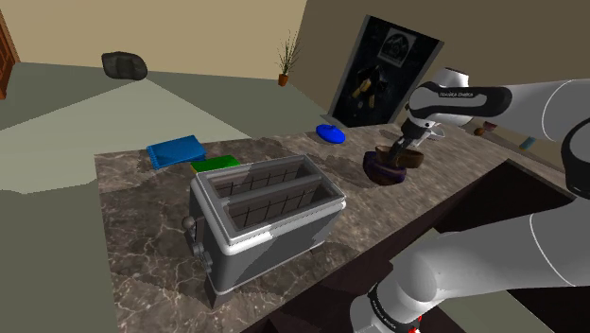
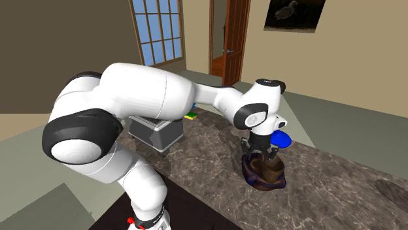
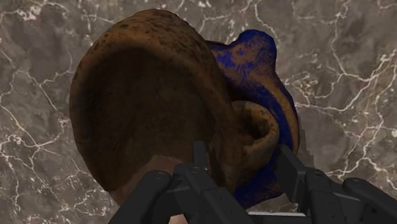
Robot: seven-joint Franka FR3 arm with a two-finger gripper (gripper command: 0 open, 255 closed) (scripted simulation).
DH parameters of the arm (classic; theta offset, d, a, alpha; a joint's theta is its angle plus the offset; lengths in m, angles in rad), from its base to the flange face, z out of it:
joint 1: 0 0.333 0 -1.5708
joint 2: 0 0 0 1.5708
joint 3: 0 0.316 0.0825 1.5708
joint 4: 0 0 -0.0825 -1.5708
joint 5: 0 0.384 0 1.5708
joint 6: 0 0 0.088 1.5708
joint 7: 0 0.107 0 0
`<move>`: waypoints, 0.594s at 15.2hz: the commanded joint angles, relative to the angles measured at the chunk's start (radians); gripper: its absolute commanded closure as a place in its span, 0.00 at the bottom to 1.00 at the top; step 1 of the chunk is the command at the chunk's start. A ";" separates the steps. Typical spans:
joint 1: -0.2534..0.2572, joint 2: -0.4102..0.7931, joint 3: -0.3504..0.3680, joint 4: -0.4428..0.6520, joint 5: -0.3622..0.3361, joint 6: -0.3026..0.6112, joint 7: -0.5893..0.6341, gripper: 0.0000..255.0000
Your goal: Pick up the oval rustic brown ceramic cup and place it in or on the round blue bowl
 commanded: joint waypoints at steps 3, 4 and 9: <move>-0.001 0.003 -0.002 -0.004 -0.002 0.003 -0.001 0.00; -0.001 0.003 -0.002 -0.003 -0.001 0.002 -0.001 0.00; -0.001 -0.031 0.022 0.070 0.001 -0.104 0.004 0.00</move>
